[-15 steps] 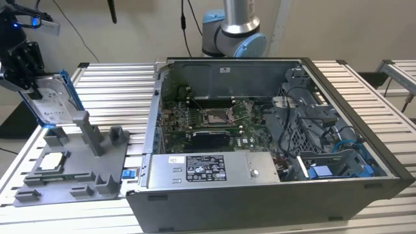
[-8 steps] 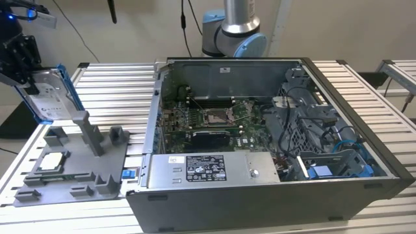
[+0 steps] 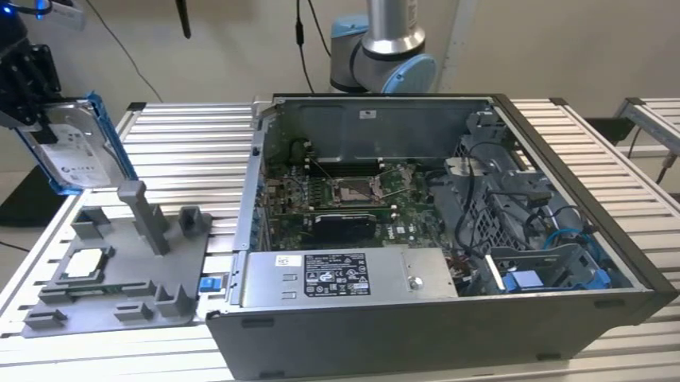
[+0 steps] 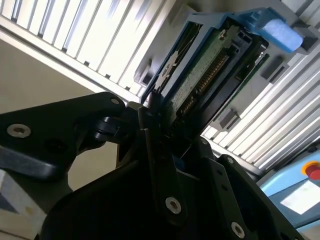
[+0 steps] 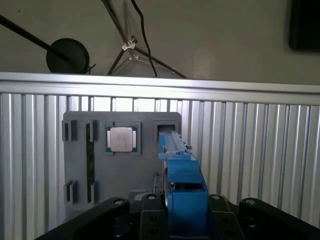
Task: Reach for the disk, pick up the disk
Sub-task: 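Pick up the disk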
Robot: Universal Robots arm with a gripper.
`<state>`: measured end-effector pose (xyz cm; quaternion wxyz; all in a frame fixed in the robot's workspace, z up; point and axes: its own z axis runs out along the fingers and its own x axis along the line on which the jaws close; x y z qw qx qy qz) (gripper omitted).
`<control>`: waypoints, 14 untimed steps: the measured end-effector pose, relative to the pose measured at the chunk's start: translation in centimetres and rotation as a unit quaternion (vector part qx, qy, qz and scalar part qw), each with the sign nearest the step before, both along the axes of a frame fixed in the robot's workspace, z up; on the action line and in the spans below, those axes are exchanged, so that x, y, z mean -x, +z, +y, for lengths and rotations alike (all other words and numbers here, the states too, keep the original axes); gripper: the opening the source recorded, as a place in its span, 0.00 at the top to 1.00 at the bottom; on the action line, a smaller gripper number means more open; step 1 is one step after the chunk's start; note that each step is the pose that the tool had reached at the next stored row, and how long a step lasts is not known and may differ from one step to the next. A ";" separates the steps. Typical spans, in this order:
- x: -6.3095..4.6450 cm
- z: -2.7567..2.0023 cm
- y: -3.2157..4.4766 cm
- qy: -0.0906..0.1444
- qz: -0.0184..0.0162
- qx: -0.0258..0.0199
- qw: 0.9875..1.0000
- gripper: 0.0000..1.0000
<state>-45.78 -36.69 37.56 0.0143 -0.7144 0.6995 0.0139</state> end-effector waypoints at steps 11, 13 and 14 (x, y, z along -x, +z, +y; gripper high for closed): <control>0.0 0.00 2.72 0.000 0.000 0.000 1.000 1.00; 0.0 0.00 3.26 0.000 0.000 0.000 1.000 1.00; 0.0 0.00 3.55 0.000 0.000 0.000 1.000 1.00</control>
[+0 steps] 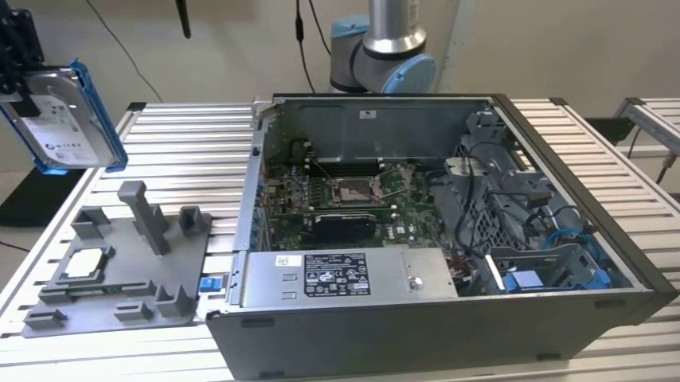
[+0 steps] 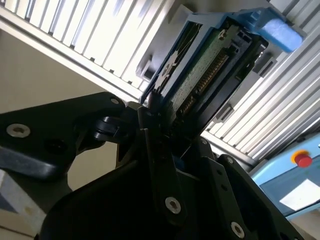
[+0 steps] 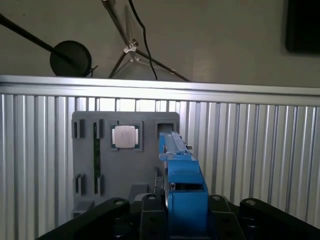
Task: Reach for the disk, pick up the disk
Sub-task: 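Pick up the disk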
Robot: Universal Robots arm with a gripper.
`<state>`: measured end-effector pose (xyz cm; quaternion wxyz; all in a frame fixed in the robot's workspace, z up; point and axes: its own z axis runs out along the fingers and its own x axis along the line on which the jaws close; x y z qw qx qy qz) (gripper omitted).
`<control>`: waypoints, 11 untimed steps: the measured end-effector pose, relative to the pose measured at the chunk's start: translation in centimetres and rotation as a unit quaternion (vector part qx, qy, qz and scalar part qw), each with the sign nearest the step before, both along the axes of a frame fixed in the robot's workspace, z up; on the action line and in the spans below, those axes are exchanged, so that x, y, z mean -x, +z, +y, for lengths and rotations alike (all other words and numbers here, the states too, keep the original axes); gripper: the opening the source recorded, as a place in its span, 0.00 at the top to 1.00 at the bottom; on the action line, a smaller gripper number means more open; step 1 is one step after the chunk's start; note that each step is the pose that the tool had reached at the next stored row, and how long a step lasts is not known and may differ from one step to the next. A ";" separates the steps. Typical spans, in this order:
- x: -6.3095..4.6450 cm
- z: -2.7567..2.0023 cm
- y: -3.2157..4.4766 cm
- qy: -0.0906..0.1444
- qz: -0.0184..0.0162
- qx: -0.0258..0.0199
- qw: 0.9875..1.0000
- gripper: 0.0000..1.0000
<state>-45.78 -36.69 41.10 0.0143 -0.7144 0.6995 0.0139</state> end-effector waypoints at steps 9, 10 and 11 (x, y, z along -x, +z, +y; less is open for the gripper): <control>0.0 0.00 2.08 0.000 0.000 0.000 1.000 1.00; 0.0 0.00 2.34 0.000 0.000 0.000 1.000 1.00; 0.0 0.00 2.57 0.000 0.000 0.000 1.000 1.00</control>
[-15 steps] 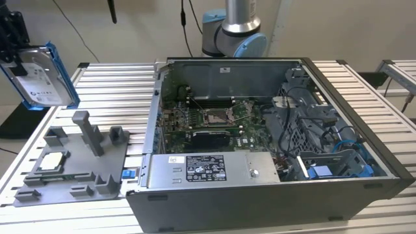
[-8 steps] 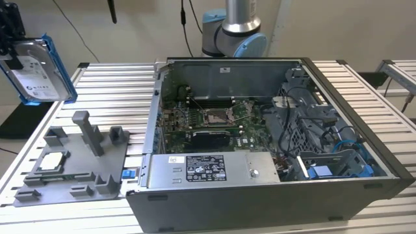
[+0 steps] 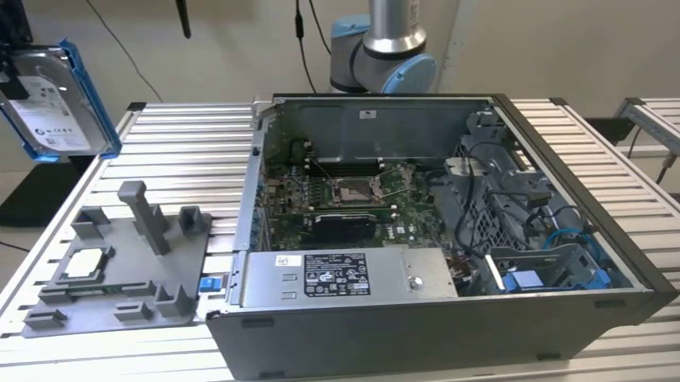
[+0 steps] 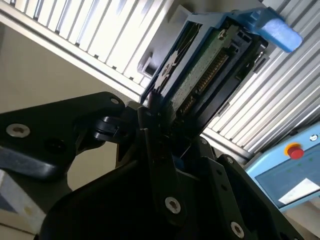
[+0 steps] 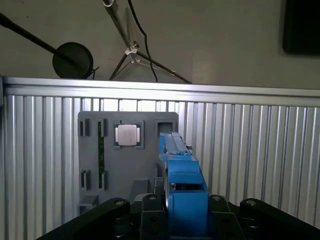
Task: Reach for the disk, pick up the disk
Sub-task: 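Pick up the disk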
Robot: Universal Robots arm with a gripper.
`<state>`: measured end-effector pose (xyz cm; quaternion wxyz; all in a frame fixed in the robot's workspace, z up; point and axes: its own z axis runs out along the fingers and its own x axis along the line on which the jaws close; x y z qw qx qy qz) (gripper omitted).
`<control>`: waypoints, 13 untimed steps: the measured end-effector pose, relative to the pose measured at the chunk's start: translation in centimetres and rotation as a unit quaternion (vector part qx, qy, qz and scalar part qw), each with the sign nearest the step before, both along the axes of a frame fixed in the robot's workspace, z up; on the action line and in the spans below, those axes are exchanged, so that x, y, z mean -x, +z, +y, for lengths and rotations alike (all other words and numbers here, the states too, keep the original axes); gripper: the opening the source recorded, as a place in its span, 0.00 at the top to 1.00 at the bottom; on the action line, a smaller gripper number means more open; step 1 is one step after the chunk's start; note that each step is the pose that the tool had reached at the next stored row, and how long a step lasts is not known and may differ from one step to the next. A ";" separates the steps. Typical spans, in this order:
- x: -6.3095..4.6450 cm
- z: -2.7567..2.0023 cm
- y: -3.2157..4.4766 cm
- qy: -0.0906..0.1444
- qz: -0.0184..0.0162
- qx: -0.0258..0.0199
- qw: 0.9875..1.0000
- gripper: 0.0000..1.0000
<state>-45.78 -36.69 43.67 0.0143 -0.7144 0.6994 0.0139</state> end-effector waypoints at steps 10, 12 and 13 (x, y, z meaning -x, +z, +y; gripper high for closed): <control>0.0 0.00 2.48 0.000 0.000 0.000 1.000 1.00; 0.0 0.00 2.96 0.001 0.000 0.000 1.000 1.00; 0.0 0.00 3.19 0.001 0.000 0.000 1.000 1.00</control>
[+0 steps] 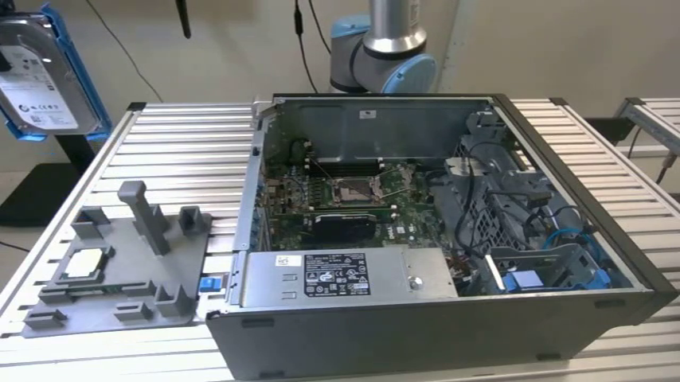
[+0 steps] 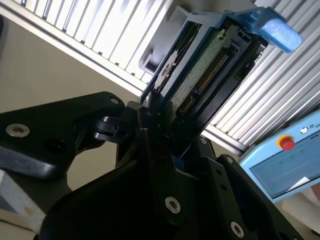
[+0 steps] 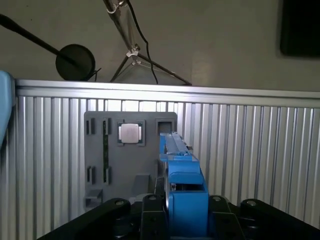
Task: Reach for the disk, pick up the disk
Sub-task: 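Pick up the disk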
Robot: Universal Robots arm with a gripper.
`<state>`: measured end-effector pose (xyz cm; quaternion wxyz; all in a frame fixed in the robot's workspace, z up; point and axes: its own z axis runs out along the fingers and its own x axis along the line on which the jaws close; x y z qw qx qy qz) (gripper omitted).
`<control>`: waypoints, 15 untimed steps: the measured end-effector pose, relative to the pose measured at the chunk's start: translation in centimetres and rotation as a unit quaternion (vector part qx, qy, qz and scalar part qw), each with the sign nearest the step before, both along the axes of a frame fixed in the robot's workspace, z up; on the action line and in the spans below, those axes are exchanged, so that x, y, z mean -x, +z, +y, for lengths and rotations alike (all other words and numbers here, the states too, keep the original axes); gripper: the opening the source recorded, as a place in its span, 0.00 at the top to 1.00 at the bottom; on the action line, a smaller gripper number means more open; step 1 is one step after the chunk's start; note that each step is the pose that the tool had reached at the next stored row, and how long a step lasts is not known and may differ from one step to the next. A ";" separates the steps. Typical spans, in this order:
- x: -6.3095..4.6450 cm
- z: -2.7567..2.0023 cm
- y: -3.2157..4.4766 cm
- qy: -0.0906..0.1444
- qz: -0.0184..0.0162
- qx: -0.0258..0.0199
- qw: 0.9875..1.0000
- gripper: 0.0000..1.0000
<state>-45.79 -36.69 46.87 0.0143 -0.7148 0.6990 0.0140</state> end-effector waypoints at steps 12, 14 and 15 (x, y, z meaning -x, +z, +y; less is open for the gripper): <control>0.0 0.00 2.47 0.002 0.000 0.000 1.000 1.00; 0.0 0.00 2.90 0.002 0.000 0.000 1.000 1.00; 0.0 0.00 3.13 0.002 0.000 0.000 1.000 1.00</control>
